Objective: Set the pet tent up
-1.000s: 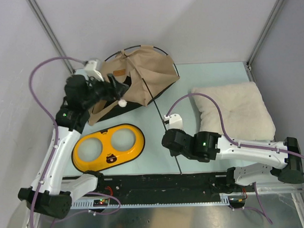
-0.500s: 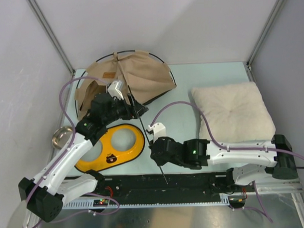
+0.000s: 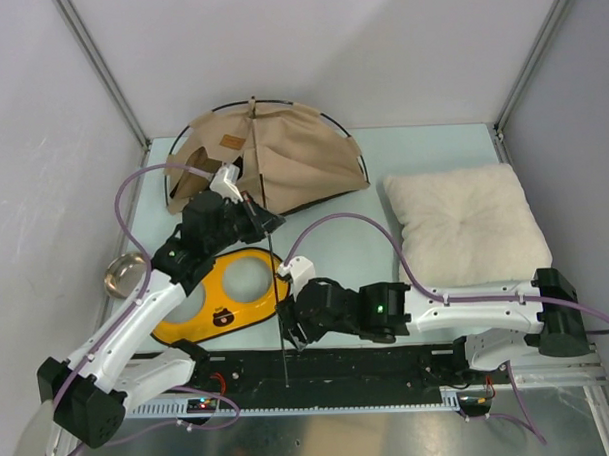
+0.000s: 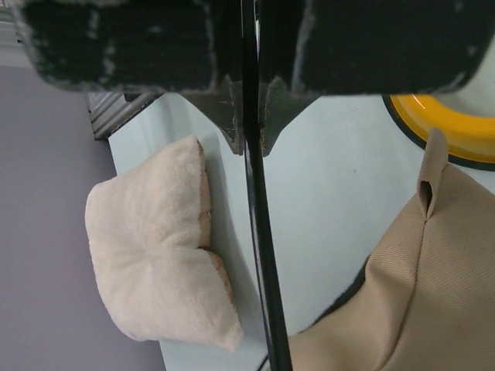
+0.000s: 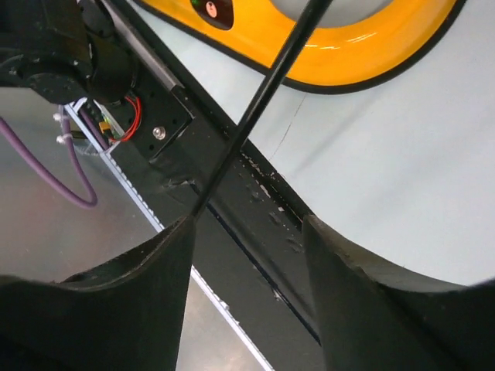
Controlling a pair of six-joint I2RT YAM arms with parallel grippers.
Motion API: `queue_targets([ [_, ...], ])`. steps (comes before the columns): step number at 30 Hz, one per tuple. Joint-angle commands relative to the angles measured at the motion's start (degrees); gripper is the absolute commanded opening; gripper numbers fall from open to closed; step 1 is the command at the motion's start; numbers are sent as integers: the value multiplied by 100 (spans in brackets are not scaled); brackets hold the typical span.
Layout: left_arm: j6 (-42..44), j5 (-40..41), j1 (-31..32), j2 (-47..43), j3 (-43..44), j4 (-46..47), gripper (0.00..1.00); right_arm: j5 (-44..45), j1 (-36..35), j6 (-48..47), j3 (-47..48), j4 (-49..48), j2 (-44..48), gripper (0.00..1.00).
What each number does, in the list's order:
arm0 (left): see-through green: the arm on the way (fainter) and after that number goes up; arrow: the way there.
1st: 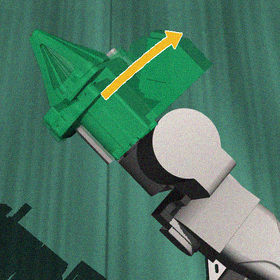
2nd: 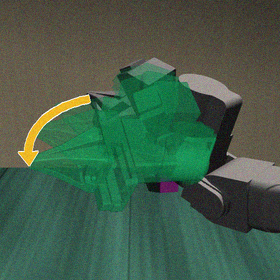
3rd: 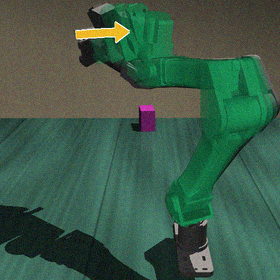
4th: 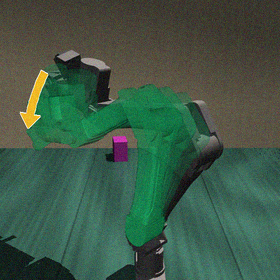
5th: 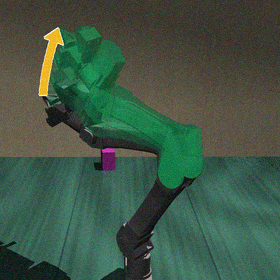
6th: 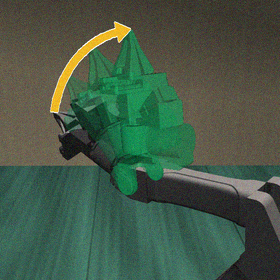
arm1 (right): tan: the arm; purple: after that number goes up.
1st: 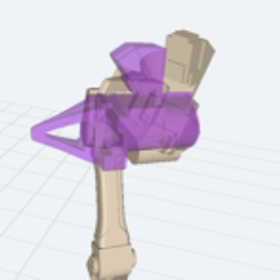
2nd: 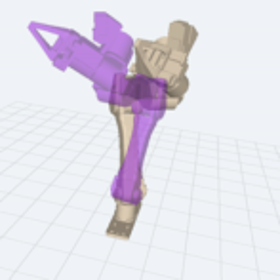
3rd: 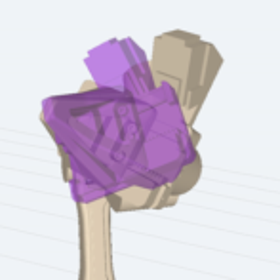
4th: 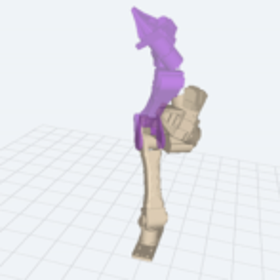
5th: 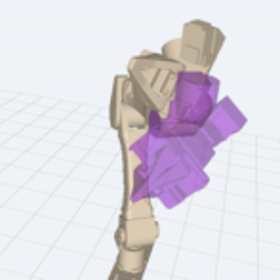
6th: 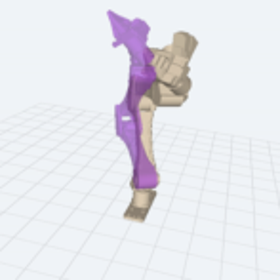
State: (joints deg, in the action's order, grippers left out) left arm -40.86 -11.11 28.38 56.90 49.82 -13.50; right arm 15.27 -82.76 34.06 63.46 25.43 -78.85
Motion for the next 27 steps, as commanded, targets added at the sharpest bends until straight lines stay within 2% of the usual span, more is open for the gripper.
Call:
queue_targets([
  [1, -69, 212, 29, 28, 224, 339, 0, -638, 3, -458, 206, 23, 197, 68],
  [5, -157, 417, 27, 113, 331, 346, 0, -1031, -1, -441, 43, 52, 327, 75],
  [11, -203, 638, 27, 193, 402, 346, 0, -1355, 11, -353, -205, -442, 467, 78],
  [15, -234, 736, 27, 220, 441, 346, 0, -1437, 39, -159, -305, -749, 287, 71],
  [21, -247, 770, 32, 227, 450, 350, 0, -1047, 20, 278, -343, -960, -14, 50],
  [27, -262, 740, 27, 202, 436, 348, 0, -842, -29, 483, -398, -921, -80, 47],
])
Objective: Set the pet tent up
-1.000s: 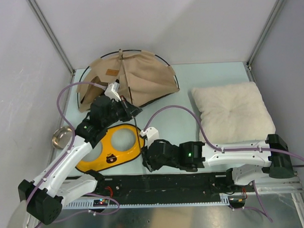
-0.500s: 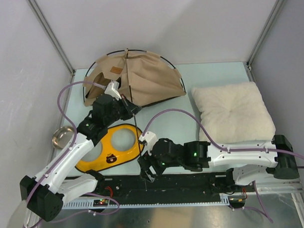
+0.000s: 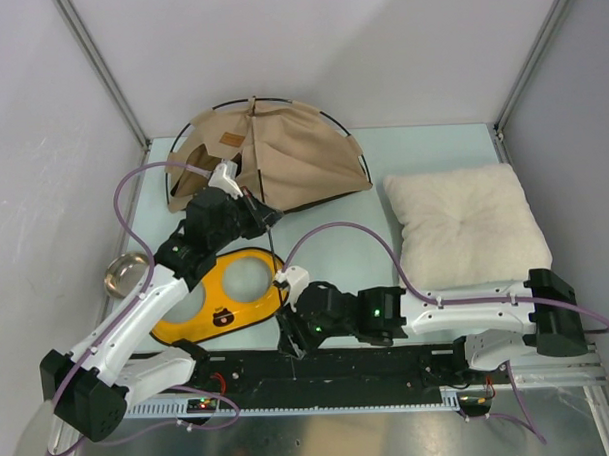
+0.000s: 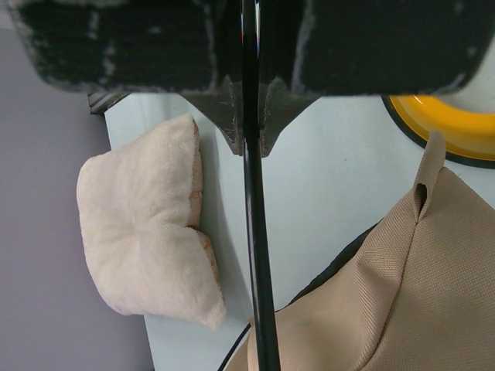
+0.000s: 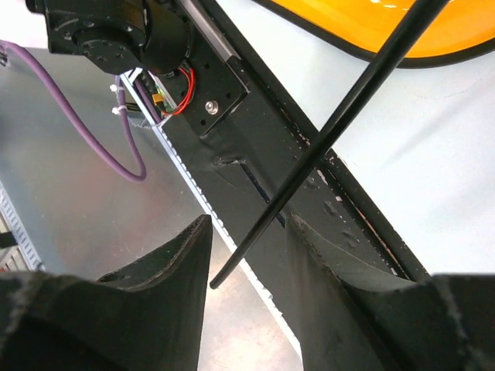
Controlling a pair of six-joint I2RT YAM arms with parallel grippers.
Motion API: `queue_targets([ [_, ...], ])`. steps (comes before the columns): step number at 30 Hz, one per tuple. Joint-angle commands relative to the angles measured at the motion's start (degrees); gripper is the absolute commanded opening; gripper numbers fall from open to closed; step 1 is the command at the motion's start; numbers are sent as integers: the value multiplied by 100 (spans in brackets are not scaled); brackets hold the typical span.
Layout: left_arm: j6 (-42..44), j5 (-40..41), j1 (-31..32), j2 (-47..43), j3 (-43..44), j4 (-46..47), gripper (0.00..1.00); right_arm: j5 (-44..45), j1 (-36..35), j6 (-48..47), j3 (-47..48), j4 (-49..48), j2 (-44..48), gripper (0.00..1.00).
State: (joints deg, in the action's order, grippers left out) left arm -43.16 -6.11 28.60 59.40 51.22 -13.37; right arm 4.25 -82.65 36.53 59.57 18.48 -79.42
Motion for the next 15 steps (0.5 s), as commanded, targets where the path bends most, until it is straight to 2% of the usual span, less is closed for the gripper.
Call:
queue_targets([
  [1, -34, 241, 5, -53, 294, 335, 0, 273, -45, 260, -43, -246, -31, 47],
  [3, -35, 246, 5, -56, 292, 335, 0, 270, -48, 298, -102, -303, -37, 42],
  [8, -43, 260, 1, -86, 278, 334, 0, 202, -49, 367, -159, -347, -43, 18],
  [15, 5, 271, 5, -103, 297, 330, 2, 143, -52, 431, -222, -269, 38, 2],
])
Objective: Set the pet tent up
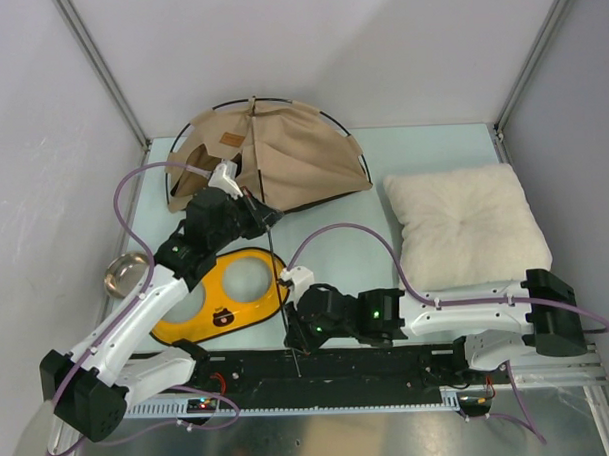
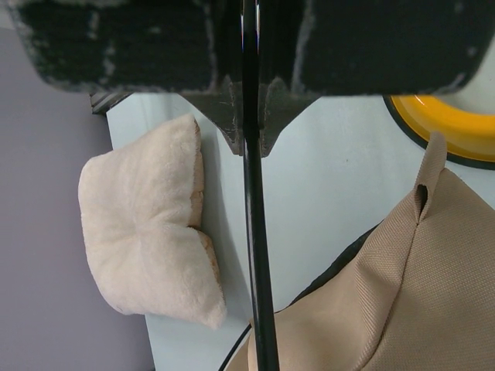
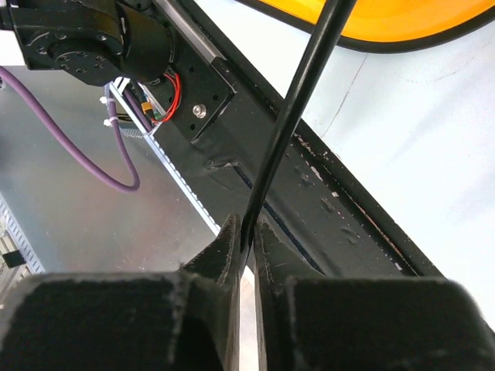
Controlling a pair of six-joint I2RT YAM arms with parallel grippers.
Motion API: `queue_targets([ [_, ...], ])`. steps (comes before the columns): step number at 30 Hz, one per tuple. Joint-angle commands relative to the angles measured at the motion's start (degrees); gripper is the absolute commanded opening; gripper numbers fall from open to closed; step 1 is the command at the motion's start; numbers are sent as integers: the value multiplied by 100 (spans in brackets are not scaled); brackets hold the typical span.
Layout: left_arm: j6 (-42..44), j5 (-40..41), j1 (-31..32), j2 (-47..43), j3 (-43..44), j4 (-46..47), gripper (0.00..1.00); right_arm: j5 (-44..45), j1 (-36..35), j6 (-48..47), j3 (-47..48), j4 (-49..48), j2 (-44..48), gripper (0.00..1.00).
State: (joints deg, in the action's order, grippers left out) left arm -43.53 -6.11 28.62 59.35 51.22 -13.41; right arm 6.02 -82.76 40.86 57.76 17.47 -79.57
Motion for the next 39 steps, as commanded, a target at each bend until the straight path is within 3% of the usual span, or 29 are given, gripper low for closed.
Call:
queue_targets([
  [1, 57, 269, 3, -99, 299, 337, 4, -46, -44, -1, -39, -158, 90, 1],
  [4, 196, 214, 0, -71, 340, 318, 16, -49, -21, -25, -41, -96, 231, 0],
  [9, 493, 145, -17, -99, 447, 231, 52, -59, 44, -261, -37, -41, 501, 0],
  [11, 624, 163, -39, -172, 482, 182, 62, -97, 79, -355, -37, -55, 602, 0],
  [14, 831, 219, -88, -351, 510, 100, 70, -198, 154, -419, -39, -48, 734, 0],
  [22, 1361, 909, -202, -1199, 367, -79, 79, -602, 436, -574, -37, 22, 1062, 0],
  [29, 1261, 1480, -212, -1865, -130, -291, 77, -1188, 797, -776, -36, -60, 1259, 0],
  [35, 1564, 1464, -225, -1288, -373, -315, 40, -1429, 911, -809, -41, -172, 1367, 0],
  [37, 1858, 1277, -225, -882, -219, -308, 35, -1426, 920, -808, -38, -158, 1383, 0],
  [39, 2103, 1184, -225, -486, -69, -291, 38, -1404, 920, -801, -39, -144, 1389, 0],
])
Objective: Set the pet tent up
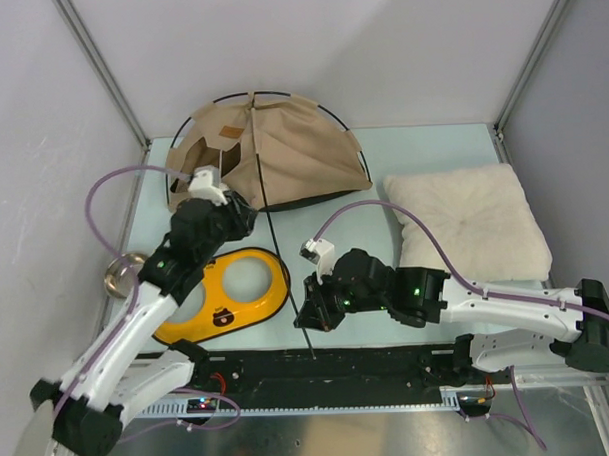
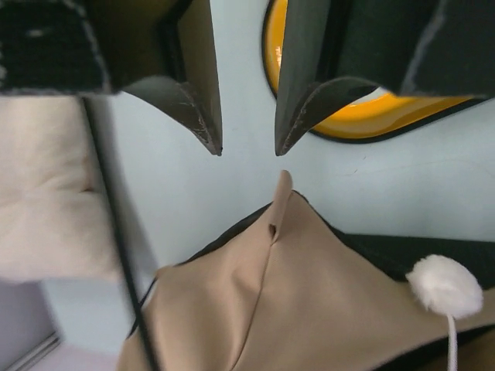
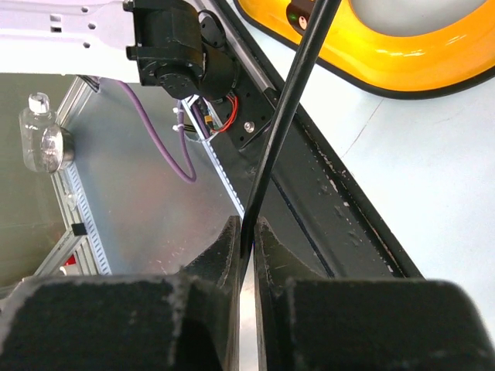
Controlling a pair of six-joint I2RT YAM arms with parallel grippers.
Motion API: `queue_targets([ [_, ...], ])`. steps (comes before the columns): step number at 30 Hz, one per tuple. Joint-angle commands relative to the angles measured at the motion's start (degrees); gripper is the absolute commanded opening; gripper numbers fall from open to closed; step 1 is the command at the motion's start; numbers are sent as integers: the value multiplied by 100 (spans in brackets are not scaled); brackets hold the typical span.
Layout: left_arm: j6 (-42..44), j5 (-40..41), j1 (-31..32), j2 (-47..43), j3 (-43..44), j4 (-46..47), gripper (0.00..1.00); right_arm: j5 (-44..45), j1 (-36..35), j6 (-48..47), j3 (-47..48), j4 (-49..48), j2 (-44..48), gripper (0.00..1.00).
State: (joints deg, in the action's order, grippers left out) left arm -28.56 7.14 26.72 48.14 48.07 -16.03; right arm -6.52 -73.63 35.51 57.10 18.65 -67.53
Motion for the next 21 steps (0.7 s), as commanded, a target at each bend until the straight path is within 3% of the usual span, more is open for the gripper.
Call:
queue_targets([
  [1, 746, -207, -31, 802, 312, -8, 41, -131, 6, -260, 28, -255, 195, 0],
  [5, 1031, -274, -32, 1323, 488, 79, 46, -59, 4, -226, 28, -231, 225, 0],
  [14, 1203, 435, -35, 1666, 519, 315, 53, 6, -13, -194, 29, -240, 230, 0],
  [21, 1205, 508, -31, 1716, 429, 677, 46, 36, -13, -189, 29, -231, 247, 0],
])
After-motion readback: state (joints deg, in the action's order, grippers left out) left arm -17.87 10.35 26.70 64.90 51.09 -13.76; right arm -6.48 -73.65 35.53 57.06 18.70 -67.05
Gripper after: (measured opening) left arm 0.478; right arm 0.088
